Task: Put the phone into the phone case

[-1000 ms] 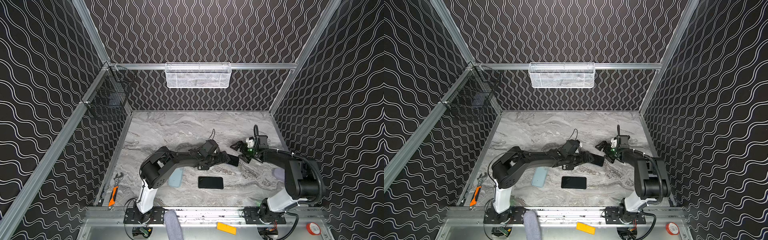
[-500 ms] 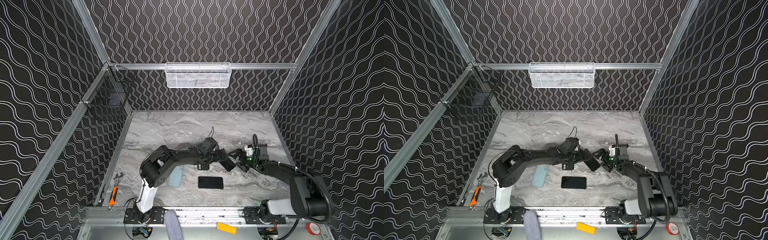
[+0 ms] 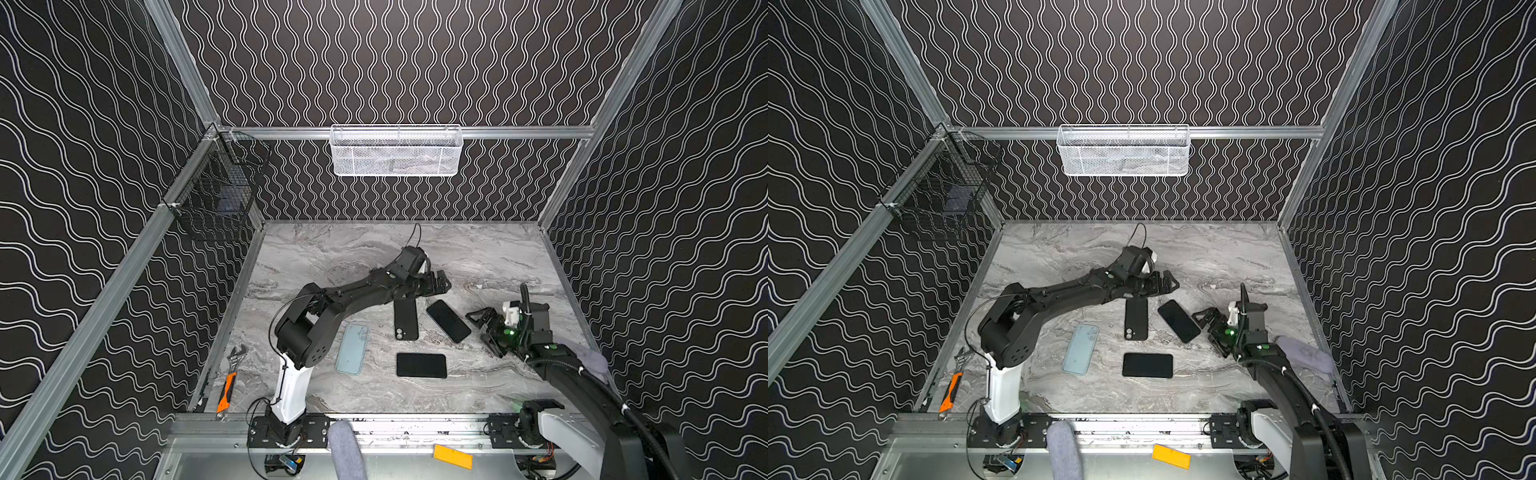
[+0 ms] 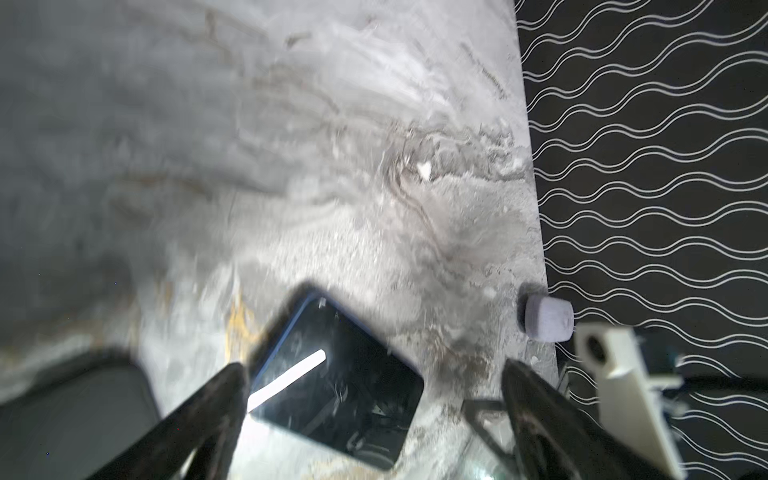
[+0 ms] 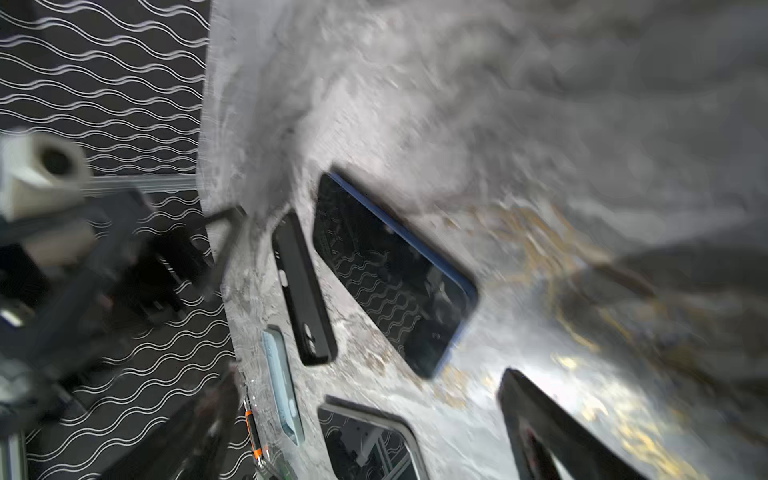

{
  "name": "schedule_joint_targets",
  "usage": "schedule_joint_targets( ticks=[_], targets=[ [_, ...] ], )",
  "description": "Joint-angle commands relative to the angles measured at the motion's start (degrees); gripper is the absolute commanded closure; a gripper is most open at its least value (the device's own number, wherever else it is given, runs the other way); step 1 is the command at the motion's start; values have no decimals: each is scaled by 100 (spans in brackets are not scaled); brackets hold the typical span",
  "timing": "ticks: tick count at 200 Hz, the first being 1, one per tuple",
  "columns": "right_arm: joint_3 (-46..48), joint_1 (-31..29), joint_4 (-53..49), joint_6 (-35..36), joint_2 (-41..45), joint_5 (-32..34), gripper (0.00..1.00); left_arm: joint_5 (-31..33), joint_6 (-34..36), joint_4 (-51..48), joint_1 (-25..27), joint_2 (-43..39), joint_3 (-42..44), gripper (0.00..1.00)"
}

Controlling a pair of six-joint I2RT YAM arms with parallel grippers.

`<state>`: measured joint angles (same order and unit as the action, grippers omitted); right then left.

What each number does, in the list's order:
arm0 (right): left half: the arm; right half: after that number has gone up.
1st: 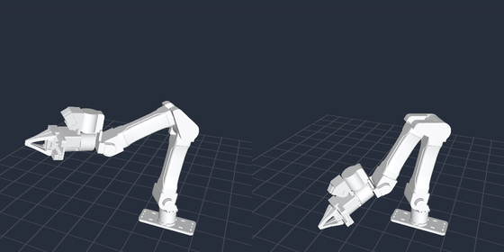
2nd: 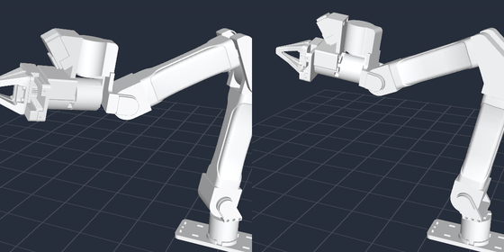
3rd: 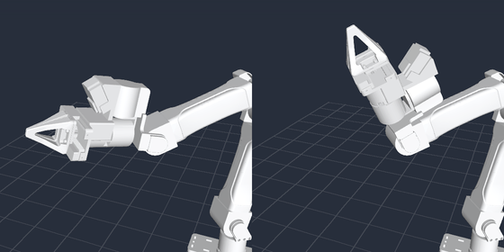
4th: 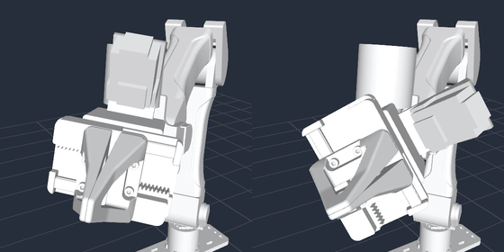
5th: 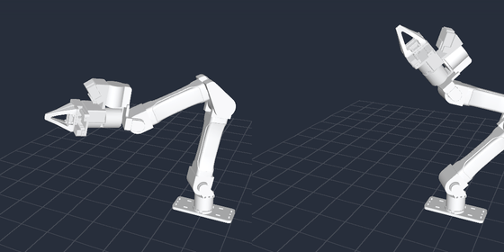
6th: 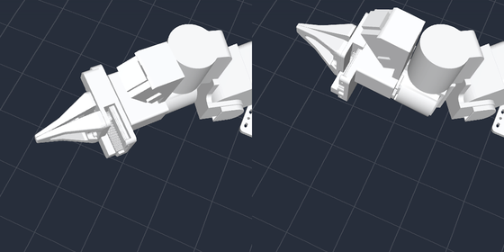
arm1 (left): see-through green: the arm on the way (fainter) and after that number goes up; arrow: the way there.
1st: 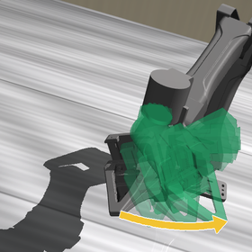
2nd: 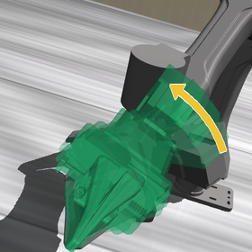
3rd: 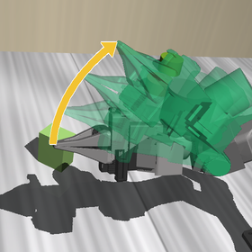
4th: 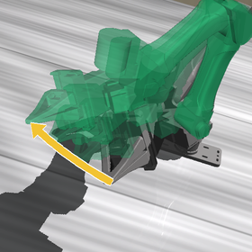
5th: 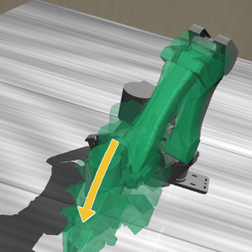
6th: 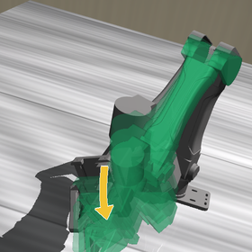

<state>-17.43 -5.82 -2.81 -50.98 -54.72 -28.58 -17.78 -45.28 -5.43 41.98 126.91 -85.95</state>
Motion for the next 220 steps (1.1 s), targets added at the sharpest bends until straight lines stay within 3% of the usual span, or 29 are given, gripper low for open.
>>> schedule_joint_targets(
  ticks=[1, 64, 113, 220],
  targets=[
    [295, -219, 409, -512, 178, -28, 0, -394, 472, -486, -24, 359, -450, 1],
    [619, -1032, 1332, -1114, -8, 362, 0, -655, 364, -463, -16, 1071, -888, 1],
    [884, -1018, 2532, -1265, -424, 494, 0, -672, 224, -277, -22, 1238, -761, 1],
    [377, -836, 2833, -966, -1137, 666, 1, -644, 52, 374, -17, 438, 661, 1]
  ],
)
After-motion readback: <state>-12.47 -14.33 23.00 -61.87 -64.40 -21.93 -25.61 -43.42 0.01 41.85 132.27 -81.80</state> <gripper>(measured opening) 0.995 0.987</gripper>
